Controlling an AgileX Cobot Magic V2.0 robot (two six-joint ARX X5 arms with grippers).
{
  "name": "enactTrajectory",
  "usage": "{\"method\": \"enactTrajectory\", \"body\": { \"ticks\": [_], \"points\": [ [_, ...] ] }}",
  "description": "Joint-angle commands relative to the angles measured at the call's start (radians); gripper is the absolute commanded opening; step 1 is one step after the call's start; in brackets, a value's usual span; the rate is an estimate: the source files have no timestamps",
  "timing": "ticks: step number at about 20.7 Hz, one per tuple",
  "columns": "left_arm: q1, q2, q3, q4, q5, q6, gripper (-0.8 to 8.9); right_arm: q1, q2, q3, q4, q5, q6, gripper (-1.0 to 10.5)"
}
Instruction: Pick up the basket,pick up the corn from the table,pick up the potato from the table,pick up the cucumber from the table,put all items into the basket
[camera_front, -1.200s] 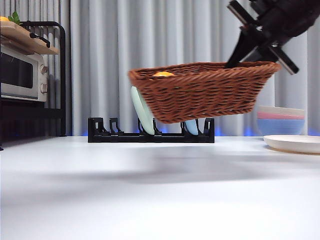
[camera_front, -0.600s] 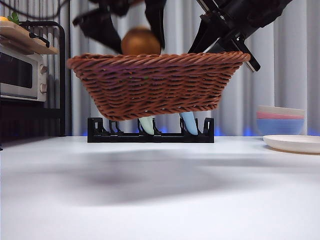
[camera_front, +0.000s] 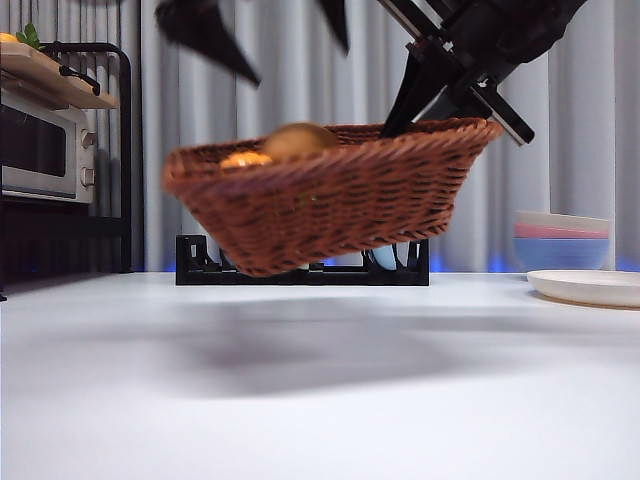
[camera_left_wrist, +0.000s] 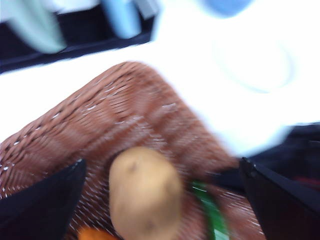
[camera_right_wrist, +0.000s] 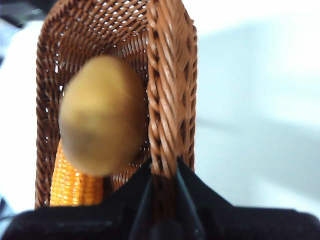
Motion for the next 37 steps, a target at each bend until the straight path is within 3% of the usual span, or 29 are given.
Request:
{"method": "enactTrajectory", "body": {
  "ticks": [1,5,9,12,14,15,18,19,23,24,25,27,29,30,34,37],
  "points": [
    [-0.004,-0.011,0.103,-0.088,0.015,0.032,5.70,-0.006,0.005,0.005,0.034,0.018,0.051,-0.2],
    [-0.026,-0.080,0.244,-0.135,0.023,0.080,5.70,-0.009,0.098,0.005,0.097,0.024,0.159,-0.2],
    [-0.038,-0.191,0.272,-0.141,0.021,0.107,5.70,-0.011,0.227,0.005,0.139,0.030,0.242,-0.2],
    [-0.034,-0.247,0.272,-0.163,0.011,0.131,5.70,-0.013,0.270,0.005,0.120,0.077,0.249,-0.2],
    [-0.034,-0.269,0.272,-0.173,-0.037,0.151,5.70,-0.012,0.270,0.005,0.098,0.119,0.201,0.1],
    [-0.034,-0.272,0.272,-0.176,-0.060,0.166,5.70,-0.012,0.270,0.005,0.076,0.117,0.153,1.0],
    [-0.033,-0.272,0.272,-0.196,-0.120,0.190,5.70,-0.029,0.267,0.005,-0.020,0.129,0.085,5.7],
    [-0.032,-0.272,0.272,-0.194,-0.137,0.204,5.70,-0.040,0.262,0.005,-0.028,0.129,0.072,6.1],
    [-0.032,-0.272,0.272,-0.192,-0.299,0.341,5.57,-0.083,0.172,0.005,-0.023,0.129,-0.026,5.9],
    [-0.031,-0.270,0.272,-0.204,-0.344,0.357,4.92,-0.093,0.127,0.005,-0.023,0.129,-0.039,5.6],
    [-0.022,-0.267,0.272,-0.217,-0.357,0.373,3.50,-0.100,0.076,0.005,-0.025,0.127,-0.069,4.7],
    [0.026,-0.267,0.271,-0.245,-0.342,0.406,-0.36,-0.109,-0.037,0.005,-0.037,0.127,-0.164,2.4],
    [0.083,-0.268,0.271,-0.262,-0.338,0.416,-0.08,-0.111,-0.155,0.005,-0.050,0.142,-0.232,0.1],
    [0.099,-0.268,0.270,-0.269,-0.330,0.416,-0.08,-0.111,-0.195,0.005,-0.052,0.160,-0.245,-0.2],
    [0.140,-0.280,0.232,-0.265,-0.230,0.418,-0.08,-0.111,-0.333,0.005,-0.052,0.252,-0.314,-0.2],
    [0.161,-0.326,0.131,-0.216,-0.221,0.418,-0.08,-0.111,-0.430,0.004,-0.052,0.368,-0.359,-0.2]
  ]
}}
